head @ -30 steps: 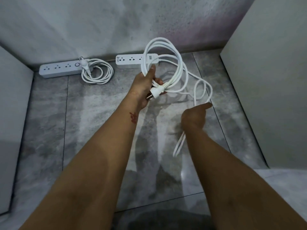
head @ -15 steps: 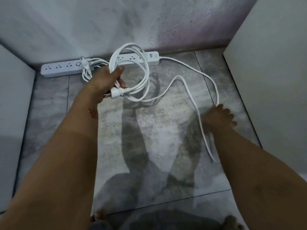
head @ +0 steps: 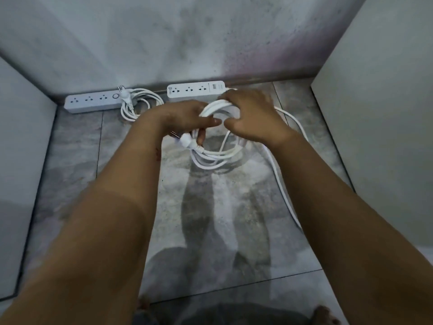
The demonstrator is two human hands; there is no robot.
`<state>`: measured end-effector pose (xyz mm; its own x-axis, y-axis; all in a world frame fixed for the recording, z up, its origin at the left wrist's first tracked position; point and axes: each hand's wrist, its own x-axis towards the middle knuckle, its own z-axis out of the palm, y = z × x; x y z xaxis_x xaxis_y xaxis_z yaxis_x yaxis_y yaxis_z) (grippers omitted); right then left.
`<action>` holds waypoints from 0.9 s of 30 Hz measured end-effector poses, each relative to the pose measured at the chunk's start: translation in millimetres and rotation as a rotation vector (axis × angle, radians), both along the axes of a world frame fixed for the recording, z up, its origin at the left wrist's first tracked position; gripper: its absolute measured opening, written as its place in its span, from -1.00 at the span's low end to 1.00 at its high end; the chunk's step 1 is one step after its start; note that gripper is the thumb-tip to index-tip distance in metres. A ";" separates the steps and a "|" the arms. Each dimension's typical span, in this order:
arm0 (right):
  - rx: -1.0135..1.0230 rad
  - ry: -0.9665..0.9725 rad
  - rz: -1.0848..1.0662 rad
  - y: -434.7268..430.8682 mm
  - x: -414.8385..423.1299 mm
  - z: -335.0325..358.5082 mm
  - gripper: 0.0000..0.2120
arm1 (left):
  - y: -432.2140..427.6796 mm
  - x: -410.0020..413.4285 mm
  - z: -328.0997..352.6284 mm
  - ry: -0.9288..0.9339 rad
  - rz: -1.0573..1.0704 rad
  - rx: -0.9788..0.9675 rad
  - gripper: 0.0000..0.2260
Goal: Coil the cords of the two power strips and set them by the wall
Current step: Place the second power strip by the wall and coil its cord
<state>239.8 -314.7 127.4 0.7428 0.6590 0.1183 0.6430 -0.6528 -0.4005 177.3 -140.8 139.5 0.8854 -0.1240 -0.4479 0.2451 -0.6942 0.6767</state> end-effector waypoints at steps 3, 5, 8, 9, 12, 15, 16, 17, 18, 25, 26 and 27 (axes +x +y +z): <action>-0.024 0.125 -0.052 1.3 -0.3 8.4 -0.76 | -5.3 0.3 8.5 0.000 0.016 -0.101 -0.75; 0.025 0.211 -0.103 -2.7 -1.9 14.1 -0.84 | -5.3 -0.8 11.4 0.053 0.089 -0.278 -0.70; 0.100 0.266 -0.119 -6.9 -6.8 14.7 -0.99 | 4.4 -6.2 12.4 0.242 0.248 -0.661 -0.40; 0.137 0.296 -0.146 -7.5 -7.2 11.7 -0.98 | 11.6 -7.6 8.5 0.279 0.303 -0.831 -0.26; 0.314 0.486 -0.282 -9.0 -6.6 -0.3 -0.89 | 27.4 -16.1 -11.2 0.215 0.451 -1.318 -0.08; 0.432 0.583 -0.400 -5.9 -3.6 -9.3 -0.85 | 18.2 -23.1 -32.6 0.122 0.592 -1.563 -0.04; 0.468 0.608 -0.450 -4.3 -2.8 -11.6 -0.86 | 11.6 -23.6 -36.4 0.119 0.617 -1.557 -0.02; 0.515 0.638 -0.504 -3.5 -1.3 -14.6 -0.89 | 4.7 -23.7 -37.8 0.131 0.622 -1.500 0.00; 0.560 0.671 -0.559 -3.1 0.2 -17.5 -0.90 | -0.9 -23.6 -38.6 0.155 0.608 -1.413 0.02; 0.939 0.996 -0.898 1.7 -15.1 -36.3 -0.65 | -33.9 -10.5 -37.4 0.043 0.639 -0.893 -0.58; 0.984 1.029 -0.921 5.4 -21.5 -37.7 -0.62 | -38.0 -7.1 -36.0 0.007 0.677 -0.876 -0.71; 1.017 1.056 -0.933 8.2 -26.5 -40.5 -0.62 | -40.5 -3.8 -34.6 -0.025 0.713 -0.878 -0.79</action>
<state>213.4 -306.4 87.0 0.8232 -0.0241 -0.5672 -0.5593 0.1367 -0.8176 173.5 -181.3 104.8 0.8874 0.1497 -0.4360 0.3747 0.3169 0.8713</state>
